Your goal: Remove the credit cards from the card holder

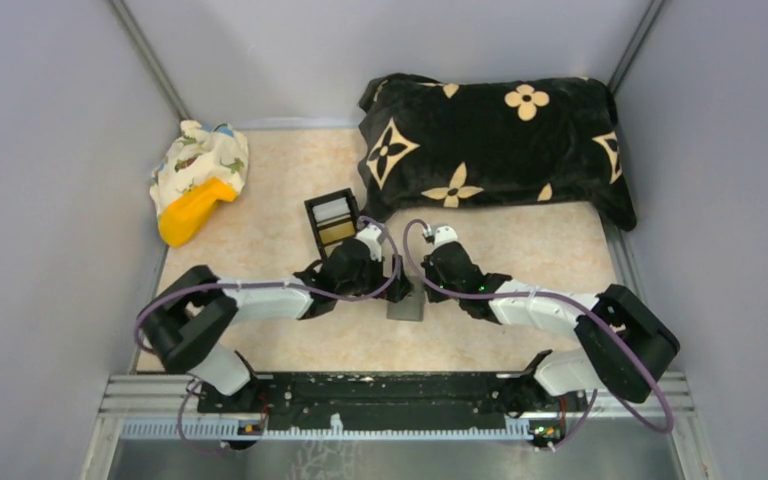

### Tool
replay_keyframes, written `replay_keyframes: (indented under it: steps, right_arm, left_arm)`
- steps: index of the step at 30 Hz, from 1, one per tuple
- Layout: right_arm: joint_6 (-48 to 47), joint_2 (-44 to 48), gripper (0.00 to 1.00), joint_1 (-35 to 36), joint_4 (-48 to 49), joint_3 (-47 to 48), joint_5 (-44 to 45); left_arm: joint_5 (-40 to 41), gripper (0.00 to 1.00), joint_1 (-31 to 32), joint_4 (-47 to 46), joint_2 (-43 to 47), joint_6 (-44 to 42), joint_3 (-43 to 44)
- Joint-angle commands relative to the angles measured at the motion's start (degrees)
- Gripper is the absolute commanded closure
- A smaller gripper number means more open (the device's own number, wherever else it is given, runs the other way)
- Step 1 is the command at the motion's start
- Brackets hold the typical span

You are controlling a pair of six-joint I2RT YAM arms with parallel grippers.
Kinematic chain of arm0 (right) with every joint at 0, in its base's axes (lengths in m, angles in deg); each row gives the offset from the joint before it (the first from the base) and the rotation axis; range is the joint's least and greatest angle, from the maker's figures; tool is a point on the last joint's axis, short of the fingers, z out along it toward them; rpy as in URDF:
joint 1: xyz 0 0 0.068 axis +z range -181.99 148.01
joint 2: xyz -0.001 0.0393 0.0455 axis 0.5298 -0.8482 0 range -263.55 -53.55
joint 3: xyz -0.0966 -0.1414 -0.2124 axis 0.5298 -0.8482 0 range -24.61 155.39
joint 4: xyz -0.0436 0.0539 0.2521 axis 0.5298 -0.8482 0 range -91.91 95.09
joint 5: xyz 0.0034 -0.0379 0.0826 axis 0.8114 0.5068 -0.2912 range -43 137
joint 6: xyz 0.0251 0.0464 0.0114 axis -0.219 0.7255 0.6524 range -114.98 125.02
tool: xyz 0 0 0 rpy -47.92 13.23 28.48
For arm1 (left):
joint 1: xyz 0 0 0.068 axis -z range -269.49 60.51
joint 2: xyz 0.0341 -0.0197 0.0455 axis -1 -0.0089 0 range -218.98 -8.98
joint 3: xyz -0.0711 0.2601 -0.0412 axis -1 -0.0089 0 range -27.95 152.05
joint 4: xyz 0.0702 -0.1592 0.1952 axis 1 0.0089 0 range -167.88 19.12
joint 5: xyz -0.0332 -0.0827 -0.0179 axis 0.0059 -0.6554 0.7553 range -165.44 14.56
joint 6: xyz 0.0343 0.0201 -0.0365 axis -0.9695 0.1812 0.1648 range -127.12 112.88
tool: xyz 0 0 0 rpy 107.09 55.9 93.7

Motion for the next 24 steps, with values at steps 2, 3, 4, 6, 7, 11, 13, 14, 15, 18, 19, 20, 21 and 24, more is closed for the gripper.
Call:
replay_keyframes:
  steps: [2, 3, 4, 6, 7, 11, 13, 14, 15, 18, 19, 20, 21, 24]
  right_arm:
    - [1.26, 0.28, 1.0, -0.06, 2.59, 1.88, 0.83]
    - [1.31, 0.67, 1.0, -0.15, 2.53, 1.71, 0.97]
    - [1.32, 1.13, 1.0, -0.25, 2.44, 1.49, 1.23]
    - [1.27, 1.96, 1.0, -0.51, 1.96, 1.25, 1.92]
    - [1.15, 2.45, 1.0, -0.68, 1.76, 1.18, 2.29]
    - [0.97, 4.63, 1.0, -1.7, 0.96, 0.5, 4.04]
    - [1.24, 6.81, 1.0, -2.64, 0.9, -0.25, 4.78]
    - [1.38, 7.85, 1.0, -3.4, 1.02, -0.92, 4.98]
    - [1.48, 9.01, 1.0, -4.04, 1.4, -1.59, 4.9]
    - [1.67, 11.37, 1.0, -6.3, 2.08, -3.28, 4.16]
    - [1.62, 11.85, 1.0, -6.77, 2.05, -3.59, 3.99]
    - [1.67, 11.99, 1.0, -7.12, 1.93, -3.76, 4.15]
    - [1.66, 12.01, 1.0, -7.47, 1.75, -3.86, 4.48]
    - [1.57, 11.51, 1.0, -7.74, 1.6, -3.68, 4.8]
  left_arm:
    - [-3.4, 0.01, 0.85, -1.6, -9.12, 4.26, 4.39]
    - [-4.01, 0.01, 0.85, -1.55, -10.31, 4.59, 4.98]
    - [-4.29, 0.01, 0.92, -1.57, -11.27, 4.89, 5.47]
    - [-4.51, 0.01, 0.96, -1.41, -13.16, 4.84, 6.71]
    - [-4.46, 0.01, 1.07, -0.54, -14.12, 4.53, 7.75]
    - [-3.38, 0.01, 1.21, 4.45, -17.84, 2.96, 11.95]
    - [-2.59, 0.02, 1.31, 5.63, -18.02, 2.76, 12.63]
    - [-2.11, 0.05, 1.33, 5.88, -17.44, 2.76, 12.52]
    - [-1.53, 0.09, 1.48, 5.67, -16.46, 2.68, 12.07]
    - [-0.66, 0.26, 1.61, 4.23, -12.19, 2.13, 10.51]
    - [-0.48, 0.29, 1.61, 4.17, -10.82, 2.12, 10.24]
    - [-0.45, 0.34, 1.56, 4.17, -9.62, 2.02, 10.19]
    - [-0.68, 0.41, 1.57, 4.21, -8.59, 1.86, 10.29]
    - [-1.65, 0.63, 1.56, 4.46, -6.87, 1.7, 10.57]
